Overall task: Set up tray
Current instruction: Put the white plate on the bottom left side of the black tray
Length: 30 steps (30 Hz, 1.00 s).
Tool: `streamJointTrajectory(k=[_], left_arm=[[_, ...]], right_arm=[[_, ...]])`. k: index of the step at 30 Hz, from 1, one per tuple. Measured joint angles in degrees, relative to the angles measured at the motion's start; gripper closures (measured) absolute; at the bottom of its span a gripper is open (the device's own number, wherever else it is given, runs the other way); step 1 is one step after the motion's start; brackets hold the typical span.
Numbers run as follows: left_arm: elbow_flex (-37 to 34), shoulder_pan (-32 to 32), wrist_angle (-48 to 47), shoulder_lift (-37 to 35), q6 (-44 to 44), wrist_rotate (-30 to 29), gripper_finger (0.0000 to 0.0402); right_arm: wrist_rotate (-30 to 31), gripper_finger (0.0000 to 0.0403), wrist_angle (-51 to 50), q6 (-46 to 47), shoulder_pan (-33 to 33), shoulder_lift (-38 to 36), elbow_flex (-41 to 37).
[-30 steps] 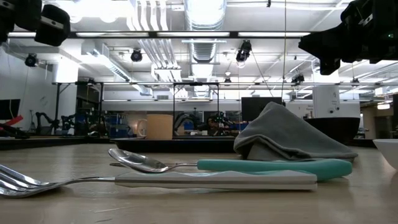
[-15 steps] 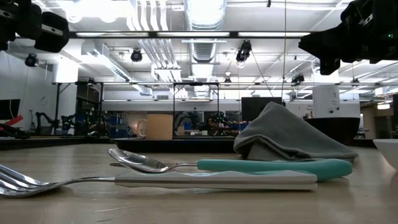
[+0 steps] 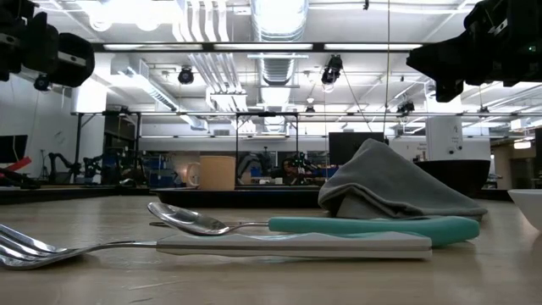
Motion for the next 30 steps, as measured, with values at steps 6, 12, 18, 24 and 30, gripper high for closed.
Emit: streamJointTrajectory(k=[6,12,18,24,30], left_arm=[[0.00,0.00,-0.17,-0.43,0.48,-0.16,0.0279],[0.00,0.00,-0.19,-0.39,1.00,-0.16,0.0279],[0.00,0.00,0.14,-0.16,0.30,-0.01,0.0279],[-0.02,0.00,0.22,0.65,0.12,-0.01,0.0279],[-0.07,0.03,0.38,1.72,0.09,0.00,0.0279]], right_arm=[[-0.01,0.0333,-0.02,0.00,0.02,0.02,-0.01],[0.00,0.0332,-0.01,0.00,0.00,0.01,0.01],[0.01,0.0324,-0.01,0.00,0.00,0.00,0.00],[0.00,0.0327,0.00,0.00,0.00,0.00,0.00],[-0.02,0.0335,2.48,12.03,0.02,-0.19,0.01]])
